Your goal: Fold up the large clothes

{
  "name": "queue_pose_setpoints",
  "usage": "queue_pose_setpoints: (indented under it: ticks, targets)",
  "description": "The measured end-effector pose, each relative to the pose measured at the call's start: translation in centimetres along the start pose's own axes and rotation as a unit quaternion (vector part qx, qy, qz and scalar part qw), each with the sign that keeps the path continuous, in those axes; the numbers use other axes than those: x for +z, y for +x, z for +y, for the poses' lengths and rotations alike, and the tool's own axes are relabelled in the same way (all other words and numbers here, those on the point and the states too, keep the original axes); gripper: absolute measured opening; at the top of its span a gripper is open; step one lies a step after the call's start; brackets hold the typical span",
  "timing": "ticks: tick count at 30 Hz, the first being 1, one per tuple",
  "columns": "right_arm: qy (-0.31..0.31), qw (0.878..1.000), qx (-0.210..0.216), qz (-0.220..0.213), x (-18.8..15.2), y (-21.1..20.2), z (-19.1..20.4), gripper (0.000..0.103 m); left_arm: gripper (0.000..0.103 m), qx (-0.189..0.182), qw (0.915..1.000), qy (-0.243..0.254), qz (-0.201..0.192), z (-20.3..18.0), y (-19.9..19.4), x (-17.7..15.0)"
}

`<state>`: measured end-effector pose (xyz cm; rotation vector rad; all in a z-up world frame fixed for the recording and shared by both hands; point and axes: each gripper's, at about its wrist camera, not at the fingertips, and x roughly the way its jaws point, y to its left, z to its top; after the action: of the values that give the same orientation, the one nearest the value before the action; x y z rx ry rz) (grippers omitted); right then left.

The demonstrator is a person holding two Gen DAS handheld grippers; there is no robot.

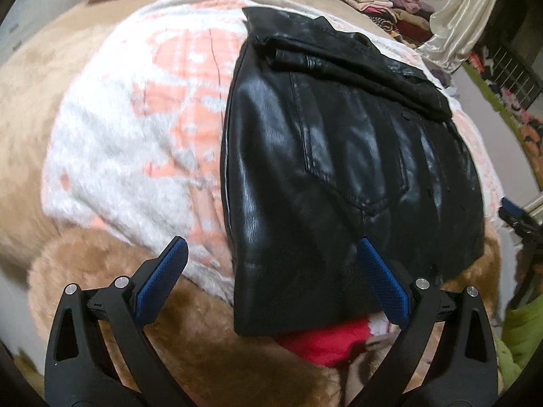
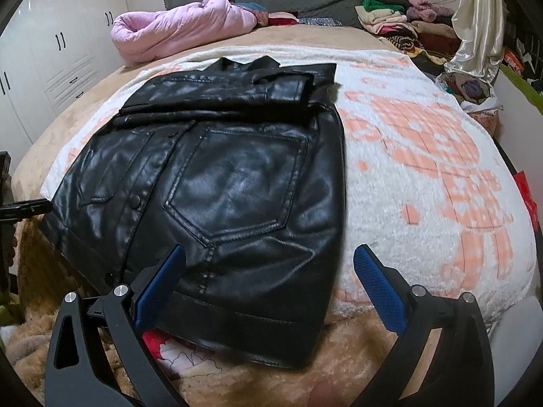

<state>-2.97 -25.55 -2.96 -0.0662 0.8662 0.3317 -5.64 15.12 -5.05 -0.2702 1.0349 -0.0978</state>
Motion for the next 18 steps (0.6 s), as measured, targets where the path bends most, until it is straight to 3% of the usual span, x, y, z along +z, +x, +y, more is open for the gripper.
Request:
queue_pose_setpoints:
  ticks: [4,14,18]
  targets:
    - [0.0,1.0,0.0,0.009,-0.5,0.2,-0.4,0.099,0.062,-0.026,0.9995,-0.012,0.012,0.5,0.5,-0.5]
    - [0.001,0.996,0.032,0.078,-2.9,1.9,-1.1,0.099,0.059,-0.029,0.9989,-0.016,0.035,0.4,3.0,-0.5]
    - [0.014,0.995,0.04,0.094,-3.6,3.0,-1.6,0.099,0.041,-0.023,0.9994,-0.015,0.021,0.6,2.9,-0.6]
